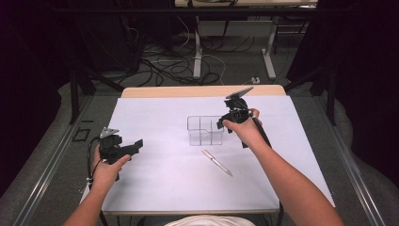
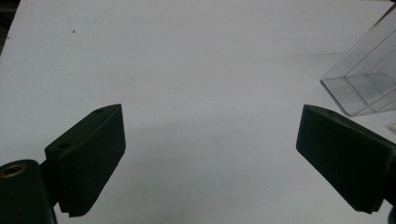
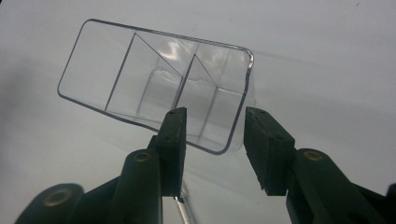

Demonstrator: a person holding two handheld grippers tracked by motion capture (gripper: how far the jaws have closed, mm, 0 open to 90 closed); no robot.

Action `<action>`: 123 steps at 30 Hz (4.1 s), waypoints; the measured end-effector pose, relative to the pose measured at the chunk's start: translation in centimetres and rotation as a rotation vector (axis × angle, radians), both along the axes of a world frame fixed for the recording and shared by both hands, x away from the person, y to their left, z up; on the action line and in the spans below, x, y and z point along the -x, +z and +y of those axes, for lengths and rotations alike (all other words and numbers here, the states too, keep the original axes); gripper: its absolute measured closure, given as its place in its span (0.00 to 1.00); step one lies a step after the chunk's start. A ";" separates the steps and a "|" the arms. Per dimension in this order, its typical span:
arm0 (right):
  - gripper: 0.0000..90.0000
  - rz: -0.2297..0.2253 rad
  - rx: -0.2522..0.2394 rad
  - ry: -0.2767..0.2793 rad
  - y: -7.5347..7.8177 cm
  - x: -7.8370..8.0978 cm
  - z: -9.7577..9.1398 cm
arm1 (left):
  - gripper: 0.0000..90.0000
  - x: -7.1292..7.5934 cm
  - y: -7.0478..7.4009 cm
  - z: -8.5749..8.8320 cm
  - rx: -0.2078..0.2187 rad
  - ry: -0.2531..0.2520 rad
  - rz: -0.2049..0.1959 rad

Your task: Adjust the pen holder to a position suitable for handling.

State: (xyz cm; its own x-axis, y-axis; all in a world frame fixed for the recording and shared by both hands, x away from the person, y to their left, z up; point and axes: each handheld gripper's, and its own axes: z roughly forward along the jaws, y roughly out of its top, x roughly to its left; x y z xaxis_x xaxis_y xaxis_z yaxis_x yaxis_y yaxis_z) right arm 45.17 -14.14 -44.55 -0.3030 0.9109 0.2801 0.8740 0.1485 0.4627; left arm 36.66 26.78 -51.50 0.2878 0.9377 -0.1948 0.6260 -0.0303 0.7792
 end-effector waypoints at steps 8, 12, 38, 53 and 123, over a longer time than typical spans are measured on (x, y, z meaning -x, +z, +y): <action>0.52 -0.132 0.017 0.119 0.4 1.7 -0.9 | 0.09 0.0 0.0 -0.1 -0.004 -0.001 0.000; 0.49 -0.158 0.030 0.165 0.4 2.3 -1.2 | 0.09 0.0 0.0 -0.1 -0.006 0.000 0.002; 0.49 -0.234 0.109 0.368 -3.3 6.9 -1.8 | 0.10 0.1 -0.1 -0.3 -0.020 -0.008 0.011; 0.69 -0.154 0.142 0.454 -6.1 8.3 -0.3 | 0.10 0.1 -0.2 -0.3 -0.018 -0.006 0.011; 0.90 -0.282 0.438 0.732 -7.6 10.6 2.5 | 0.10 0.1 -0.2 -0.4 -0.023 -0.012 0.007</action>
State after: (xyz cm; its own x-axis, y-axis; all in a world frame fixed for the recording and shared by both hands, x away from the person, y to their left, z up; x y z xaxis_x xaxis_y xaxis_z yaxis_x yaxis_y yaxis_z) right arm 34.58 -11.65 -52.12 -0.8546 0.4705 -0.2198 0.3538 0.8374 0.4167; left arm 36.60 26.43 -51.73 0.2974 0.9386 -0.1749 0.6311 -0.0558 0.7737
